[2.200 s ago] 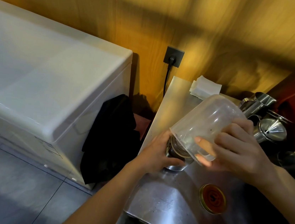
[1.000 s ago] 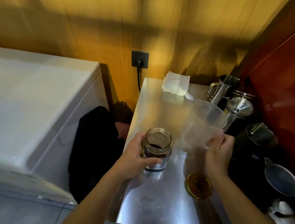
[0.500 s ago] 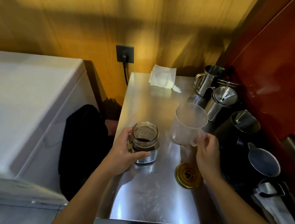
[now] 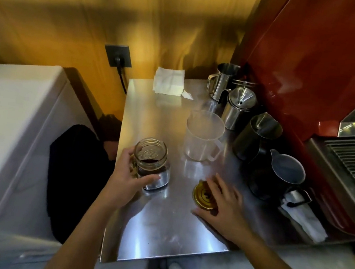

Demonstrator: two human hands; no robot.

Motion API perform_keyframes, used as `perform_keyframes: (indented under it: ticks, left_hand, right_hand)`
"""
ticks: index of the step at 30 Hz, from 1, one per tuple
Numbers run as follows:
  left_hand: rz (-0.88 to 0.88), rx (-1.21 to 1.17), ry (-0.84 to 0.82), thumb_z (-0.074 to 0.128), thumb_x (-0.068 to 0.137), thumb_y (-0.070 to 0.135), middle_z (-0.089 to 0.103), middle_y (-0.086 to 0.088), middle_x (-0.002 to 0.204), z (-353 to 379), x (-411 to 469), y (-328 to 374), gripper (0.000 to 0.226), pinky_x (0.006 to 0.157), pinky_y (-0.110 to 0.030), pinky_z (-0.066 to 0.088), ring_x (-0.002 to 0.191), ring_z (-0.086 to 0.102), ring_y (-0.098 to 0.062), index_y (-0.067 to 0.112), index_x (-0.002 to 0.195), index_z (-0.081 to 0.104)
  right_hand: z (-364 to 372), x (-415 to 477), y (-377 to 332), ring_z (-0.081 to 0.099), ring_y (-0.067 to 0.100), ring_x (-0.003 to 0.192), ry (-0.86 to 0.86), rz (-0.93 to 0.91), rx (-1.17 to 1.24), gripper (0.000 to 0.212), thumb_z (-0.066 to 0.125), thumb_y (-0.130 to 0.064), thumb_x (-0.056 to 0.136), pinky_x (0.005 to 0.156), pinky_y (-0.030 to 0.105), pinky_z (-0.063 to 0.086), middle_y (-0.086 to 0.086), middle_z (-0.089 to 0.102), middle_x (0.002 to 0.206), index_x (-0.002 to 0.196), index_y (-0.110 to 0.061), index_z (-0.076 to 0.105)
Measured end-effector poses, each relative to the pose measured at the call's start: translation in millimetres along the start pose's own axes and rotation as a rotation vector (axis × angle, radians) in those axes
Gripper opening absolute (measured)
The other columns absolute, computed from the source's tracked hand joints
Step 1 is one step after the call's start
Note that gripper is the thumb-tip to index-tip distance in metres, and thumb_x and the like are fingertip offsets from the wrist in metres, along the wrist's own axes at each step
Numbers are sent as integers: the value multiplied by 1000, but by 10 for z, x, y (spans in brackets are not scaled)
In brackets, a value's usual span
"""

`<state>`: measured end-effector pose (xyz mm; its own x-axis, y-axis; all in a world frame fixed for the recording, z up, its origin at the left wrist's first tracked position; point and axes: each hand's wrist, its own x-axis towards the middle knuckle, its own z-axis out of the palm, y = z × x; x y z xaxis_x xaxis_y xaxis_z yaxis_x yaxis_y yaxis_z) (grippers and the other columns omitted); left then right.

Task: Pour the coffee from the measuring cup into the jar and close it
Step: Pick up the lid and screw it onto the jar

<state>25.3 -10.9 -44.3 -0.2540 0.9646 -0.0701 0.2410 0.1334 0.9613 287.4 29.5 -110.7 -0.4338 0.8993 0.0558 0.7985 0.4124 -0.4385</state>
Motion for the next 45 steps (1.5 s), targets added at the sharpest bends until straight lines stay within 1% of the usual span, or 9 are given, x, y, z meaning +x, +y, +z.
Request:
perform_keyframes:
  ticks: [2, 7, 13, 17, 22, 26, 31, 36, 45]
  left_hand:
    - [5, 3, 4, 83, 67, -1, 58, 8, 114, -1, 11, -18, 74, 85, -6, 48, 106, 57, 0, 26, 120, 39]
    - [21, -16, -3, 83, 66, -1, 57, -9, 126, -3, 16, -22, 75, 104, -37, 46, 116, 59, -22, 25, 121, 39]
    - [16, 2, -13, 85, 66, 8, 56, -7, 130, -18, 22, -79, 77, 105, -40, 47, 121, 56, -23, 28, 124, 39]
    - [30, 16, 1, 86, 66, 11, 56, -1, 127, 1, 47, -120, 76, 100, -30, 47, 118, 55, -16, 30, 123, 39]
    - [48, -29, -18, 87, 65, 14, 54, 19, 115, 2, 43, -99, 73, 77, 2, 43, 101, 54, 22, 37, 117, 41]
    - [44, -58, -27, 86, 59, 30, 58, 13, 119, -4, 30, -98, 69, 84, -12, 50, 109, 59, 5, 43, 112, 44]
    - [58, -39, -9, 86, 57, 35, 59, 9, 121, -4, 54, -154, 75, 95, -27, 51, 113, 60, -7, 42, 119, 44]
    - [84, 26, 18, 84, 56, 44, 59, 34, 106, -15, 51, -128, 65, 82, -7, 47, 102, 59, 10, 62, 105, 45]
    - [99, 1, 14, 80, 56, 44, 58, 21, 106, -14, 71, -144, 60, 79, -4, 44, 97, 57, 13, 55, 104, 45]
  right_hand:
    - [11, -12, 26, 23, 23, 131, -11, -39, -33, 76, 52, -65, 73, 104, 40, 13, 5, 27, 148, 138, -35, 26]
    - [-41, -13, 30, 40, 28, 116, -5, -55, -32, 68, 62, -54, 75, 93, 34, 23, 8, 47, 129, 133, -28, 38]
    - [-416, 191, -169, 48, 29, 104, -4, -170, -61, 64, 72, -54, 66, 86, 30, 23, 11, 56, 112, 120, -22, 55]
    - [-711, 378, -409, 43, 23, 109, 106, -213, 10, 66, 69, -56, 68, 91, 30, 23, 9, 55, 116, 122, -22, 54]
    - [-857, 619, -826, 42, 19, 108, 248, -270, 98, 70, 53, -65, 69, 91, 35, 26, 9, 57, 116, 123, -21, 54]
    - [-759, 747, -1121, 44, 20, 106, 228, -355, 83, 66, 57, -61, 69, 87, 30, 21, 10, 59, 112, 121, -20, 55]
    - [-556, 821, -1263, 50, 32, 106, 151, -397, 82, 68, 59, -56, 72, 90, 39, 27, 16, 56, 115, 128, -19, 48]
    - [-494, 869, -1304, 52, 35, 100, 114, -431, 17, 66, 54, -57, 75, 84, 41, 31, 20, 57, 113, 129, -19, 48]
    - [-551, 922, -1352, 53, 38, 99, 28, -477, -48, 63, 66, -47, 72, 84, 48, 37, 24, 57, 109, 125, -16, 53]
